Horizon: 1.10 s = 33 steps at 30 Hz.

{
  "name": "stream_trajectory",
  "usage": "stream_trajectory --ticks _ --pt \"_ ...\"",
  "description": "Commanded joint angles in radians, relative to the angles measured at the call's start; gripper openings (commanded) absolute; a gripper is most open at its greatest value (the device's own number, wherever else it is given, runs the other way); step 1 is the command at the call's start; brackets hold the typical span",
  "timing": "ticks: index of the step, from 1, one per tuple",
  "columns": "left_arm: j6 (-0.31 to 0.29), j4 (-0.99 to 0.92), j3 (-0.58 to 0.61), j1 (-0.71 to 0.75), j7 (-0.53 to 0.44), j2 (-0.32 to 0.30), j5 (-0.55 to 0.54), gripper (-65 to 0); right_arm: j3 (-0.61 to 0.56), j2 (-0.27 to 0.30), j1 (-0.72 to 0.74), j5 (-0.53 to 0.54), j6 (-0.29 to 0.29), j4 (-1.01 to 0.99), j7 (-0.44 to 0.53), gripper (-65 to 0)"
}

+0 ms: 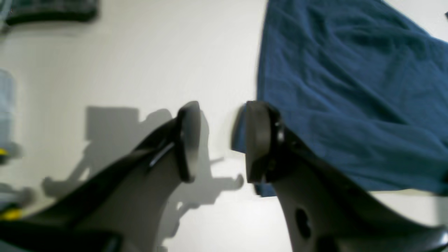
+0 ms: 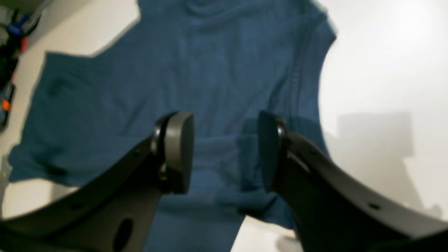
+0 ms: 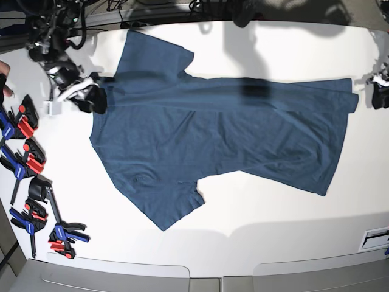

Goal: Fold the T-shirt properly
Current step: 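Open the right gripper and move it to the sleeve beside the collar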

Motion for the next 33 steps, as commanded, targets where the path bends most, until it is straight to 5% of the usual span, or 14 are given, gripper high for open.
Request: stream_trajectory --ticks 1,8,14,19,33 --pt "0.001 0.018 -0.014 -0.004 -0.028 -0.041 -0.018 -45.3 0.038 0.006 0.000 0.040 0.006 0.048 0.012 -37.5" --pt "0.001 0.097 -0.095 -0.005 -0.038 -0.119 -0.017 -45.3 0.229 -0.047 -0.132 0.121 0.017 0.219 0.006 -37.5" --pt "0.001 0.145 -0.197 -0.005 -0.051 -0.174 -0.017 -45.3 0.253 -0.135 -0.261 0.134 0.018 0.231 0.002 -37.5" --pt "0.001 0.145 -0.219 -0.004 -0.050 -0.191 -0.017 -45.3 0.204 -0.196 -0.321 0.096 0.014 0.145 0.048 -37.5" --pt "0.001 0.145 -0.219 -0.004 -0.047 -0.190 -0.017 -45.3 -0.030 -0.205 -0.324 0.151 -0.017 -0.133 0.000 -37.5"
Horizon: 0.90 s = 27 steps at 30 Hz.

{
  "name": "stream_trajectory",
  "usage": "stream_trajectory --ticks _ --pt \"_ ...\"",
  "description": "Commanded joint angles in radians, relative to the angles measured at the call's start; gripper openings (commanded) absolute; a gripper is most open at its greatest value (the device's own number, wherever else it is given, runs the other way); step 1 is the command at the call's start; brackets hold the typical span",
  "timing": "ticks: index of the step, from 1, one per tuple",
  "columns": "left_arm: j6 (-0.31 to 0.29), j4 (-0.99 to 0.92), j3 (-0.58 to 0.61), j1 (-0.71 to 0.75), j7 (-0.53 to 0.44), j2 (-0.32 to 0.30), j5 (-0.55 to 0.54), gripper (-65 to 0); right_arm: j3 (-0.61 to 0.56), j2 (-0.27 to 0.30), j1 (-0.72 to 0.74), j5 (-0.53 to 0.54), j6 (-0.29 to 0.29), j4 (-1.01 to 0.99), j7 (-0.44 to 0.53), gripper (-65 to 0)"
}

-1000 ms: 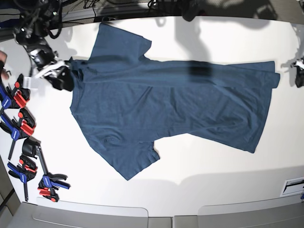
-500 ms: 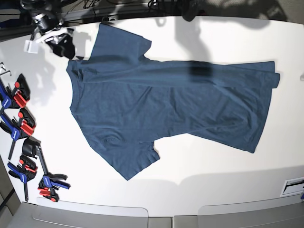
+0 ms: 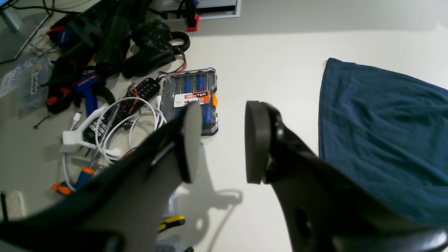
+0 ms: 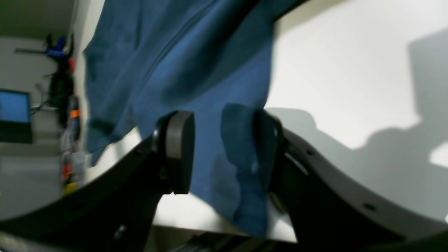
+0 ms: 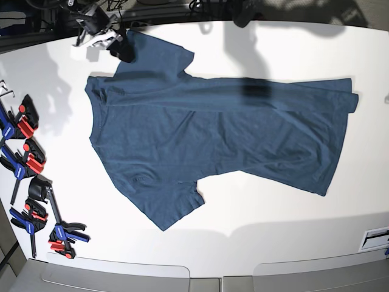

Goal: Fold the T-shirt properly
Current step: 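Open the right gripper and move it to the sleeve beside the collar, then grasp the sleeve with the right gripper and fold it onto the shirt body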

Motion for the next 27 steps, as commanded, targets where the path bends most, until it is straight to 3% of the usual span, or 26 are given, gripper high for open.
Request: stream_trajectory --ticks 1,9,13,18,24,27 --pt "0.002 0.014 -0.011 -0.005 -0.024 -0.027 -0.016 -45.3 -0.005 0.000 -0.011 -0.007 -0.010 0.005 -0.024 -37.5" --pt "0.002 0.014 -0.011 -0.005 -0.023 -0.027 -0.016 -45.3 -0.013 -0.002 -0.011 0.033 -0.006 0.005 -0.056 -39.9" --pt "0.002 0.014 -0.011 -0.005 -0.023 -0.027 -0.016 -45.3 -0.013 -0.002 -0.008 0.115 0.036 0.006 -0.089 -65.0" --pt "0.002 0.014 -0.011 -0.005 -0.024 -0.028 -0.016 -45.3 -0.014 -0.002 0.067 0.211 0.097 0.006 -0.109 -65.0" --pt "0.002 0.014 -0.011 -0.005 -0.024 -0.027 -0.016 -45.3 -0.048 -0.002 0.224 0.203 0.097 0.006 -0.109 -65.0" --pt "0.004 0.014 -0.011 -0.005 -0.024 -0.027 -0.016 -45.3 -0.108 -0.002 0.303 0.137 0.097 0.006 -0.085 -65.0"
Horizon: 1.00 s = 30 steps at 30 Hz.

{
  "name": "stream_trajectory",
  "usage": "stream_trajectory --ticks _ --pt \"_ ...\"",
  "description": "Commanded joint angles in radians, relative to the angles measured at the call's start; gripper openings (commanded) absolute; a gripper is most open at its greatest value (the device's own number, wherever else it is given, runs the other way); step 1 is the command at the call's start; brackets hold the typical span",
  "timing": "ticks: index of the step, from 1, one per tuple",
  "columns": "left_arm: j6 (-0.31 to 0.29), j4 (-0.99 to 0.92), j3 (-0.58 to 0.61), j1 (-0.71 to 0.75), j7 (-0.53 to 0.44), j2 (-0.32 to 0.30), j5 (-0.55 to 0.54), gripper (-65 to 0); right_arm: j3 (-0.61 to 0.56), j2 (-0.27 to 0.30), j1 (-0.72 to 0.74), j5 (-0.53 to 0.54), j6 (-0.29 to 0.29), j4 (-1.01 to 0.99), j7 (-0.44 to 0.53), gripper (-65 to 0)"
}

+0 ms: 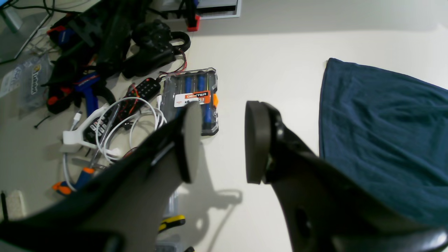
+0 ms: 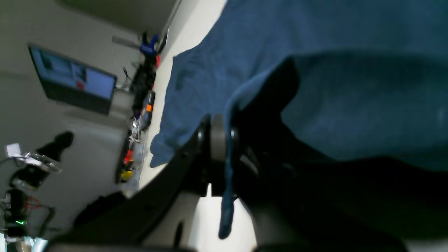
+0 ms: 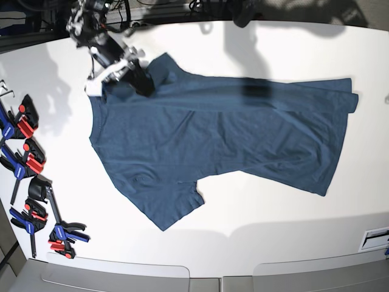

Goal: Fold the T-shirt properly
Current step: 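Grasp the sleeve with the right gripper and fold it onto the shirt body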

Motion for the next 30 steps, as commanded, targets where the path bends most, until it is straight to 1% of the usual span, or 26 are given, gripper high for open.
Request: stream_trajectory --ticks 1,8,10,13,16,18,21,24,27,30 --pt "0.004 0.014 -0.011 -0.005 -0.024 -0.027 -0.016 -45.4 -0.017 0.006 0.033 -0.009 0.013 0.016 0.037 -65.0" --pt "0.004 0.014 -0.011 -0.005 -0.024 -0.027 -0.016 -45.4 -0.157 0.006 0.178 -0.418 0.013 0.015 0.258 -65.0" --pt "0.004 0.014 -0.011 -0.005 -0.024 -0.027 -0.016 -45.4 -0.185 0.006 0.204 -0.499 0.013 0.015 0.316 -65.0" --pt "0.004 0.014 -0.011 -0.005 -0.024 -0.027 -0.016 -45.4 -0.216 0.006 0.237 -0.576 0.013 0.015 0.373 -65.0" --pt "0.004 0.014 -0.011 -0.005 -0.024 -0.027 -0.016 -45.4 -0.229 0.006 0.262 -0.626 0.013 0.015 0.389 -65.0" --pt "0.004 0.014 -0.011 -0.005 -0.024 -0.027 -0.016 -45.4 -0.228 0.006 0.270 -0.634 0.013 0.015 0.390 -65.0" --pt "0.004 0.014 -0.011 -0.005 -0.024 -0.027 -0.016 -45.4 -0.227 0.006 0.274 -0.634 -0.043 0.015 0.406 -65.0" --pt "0.004 0.014 -0.011 -0.005 -0.024 -0.027 -0.017 -45.4 -0.227 0.006 0.273 -0.634 -0.082 0.015 0.432 -65.0" --pt "0.004 0.014 -0.011 -0.005 -0.024 -0.027 -0.016 -45.4 -0.227 0.006 0.273 -0.634 -0.097 0.015 0.443 -65.0" --pt "0.004 0.014 -0.011 -0.005 -0.024 -0.027 -0.016 -45.4 -0.228 0.006 0.273 -0.634 -0.099 0.015 0.456 -65.0"
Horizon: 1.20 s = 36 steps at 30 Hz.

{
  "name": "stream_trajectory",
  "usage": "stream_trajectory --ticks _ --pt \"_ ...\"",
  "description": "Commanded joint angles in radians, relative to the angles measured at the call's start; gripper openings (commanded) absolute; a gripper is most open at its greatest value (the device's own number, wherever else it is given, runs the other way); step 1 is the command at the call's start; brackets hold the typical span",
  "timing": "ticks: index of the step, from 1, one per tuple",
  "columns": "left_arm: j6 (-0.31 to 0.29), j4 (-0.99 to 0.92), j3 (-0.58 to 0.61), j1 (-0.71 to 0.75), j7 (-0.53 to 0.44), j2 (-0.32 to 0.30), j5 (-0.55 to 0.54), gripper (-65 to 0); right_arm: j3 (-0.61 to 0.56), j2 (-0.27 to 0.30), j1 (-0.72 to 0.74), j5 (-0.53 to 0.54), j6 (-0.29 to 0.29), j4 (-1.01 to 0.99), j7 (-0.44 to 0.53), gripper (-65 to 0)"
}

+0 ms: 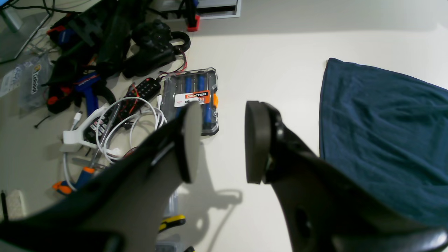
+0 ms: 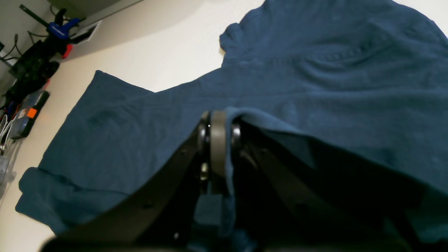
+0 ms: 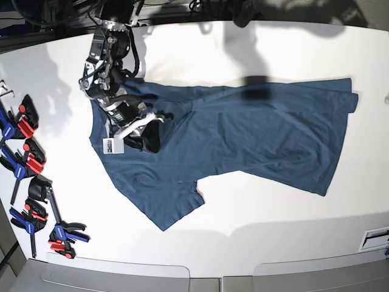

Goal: Fold the T-shirt properly
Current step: 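Grasp the sleeve with the right gripper and fold it onto the shirt body, then grasp the folded shirt edge at both ends with both grippers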

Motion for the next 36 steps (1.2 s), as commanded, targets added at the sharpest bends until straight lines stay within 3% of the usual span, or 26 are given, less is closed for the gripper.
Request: stream_trajectory --ticks 1,3,5,10,14,16,18,22,25,28,30,34,36 --pt "0.004 0.014 -0.011 -0.005 -0.024 -0.027 -0.016 -45.4 0.000 0.003 0.016 0.022 0.007 0.016 0.037 -62.4" --pt "0.004 0.014 -0.011 -0.005 -0.024 -0.027 -0.017 -45.3 0.000 0.003 0.016 0.022 0.007 0.016 0.037 -46.5" --pt "0.004 0.014 -0.011 -0.005 -0.023 -0.027 -0.017 -45.3 0.000 0.003 0.016 0.023 0.007 0.016 0.037 -35.7" --pt "0.004 0.014 -0.010 -0.005 -0.002 -0.024 -0.019 -45.3 0.001 0.003 0.016 0.023 0.006 0.017 0.035 -34.4" --pt "-0.004 0.014 -0.010 -0.005 0.098 -0.022 -0.137 -45.4 0.018 0.008 0.019 0.027 0.007 0.026 -0.023 -34.5" --pt "-0.053 0.015 -0.010 -0.005 0.144 -0.010 -0.198 -45.4 0.042 0.008 0.018 0.043 0.008 0.048 -0.086 -35.9" --pt "-0.102 0.015 -0.007 -0.004 0.184 0.014 -0.250 -46.7 0.079 0.008 0.018 0.084 0.015 0.080 -0.160 -41.6" --pt "-0.117 0.015 0.068 0.005 0.217 0.069 -0.264 -55.0 0.182 0.009 0.008 0.224 0.049 0.146 -0.322 -62.8" --pt "-0.117 0.015 0.172 0.006 0.213 0.098 -0.234 -65.0 0.262 0.009 -0.024 0.344 0.083 0.186 -0.391 -65.0" --pt "-0.117 0.015 0.289 0.006 0.172 0.111 -0.149 -65.0 0.317 0.009 -0.074 0.383 0.108 0.200 -0.389 -65.0" --pt "-0.111 0.014 0.365 0.005 0.122 0.111 -0.060 -65.0 0.331 0.009 -0.106 0.357 0.117 0.200 -0.366 -65.0" --pt "0.033 0.010 0.502 0.005 0.026 0.111 0.100 -65.0 0.296 0.034 -0.166 0.137 0.115 0.185 -0.208 -65.0" --pt "0.090 -0.006 0.561 -0.002 -0.003 0.114 0.182 -65.0 0.260 0.055 -0.186 0.034 0.076 0.168 -0.142 -65.0"
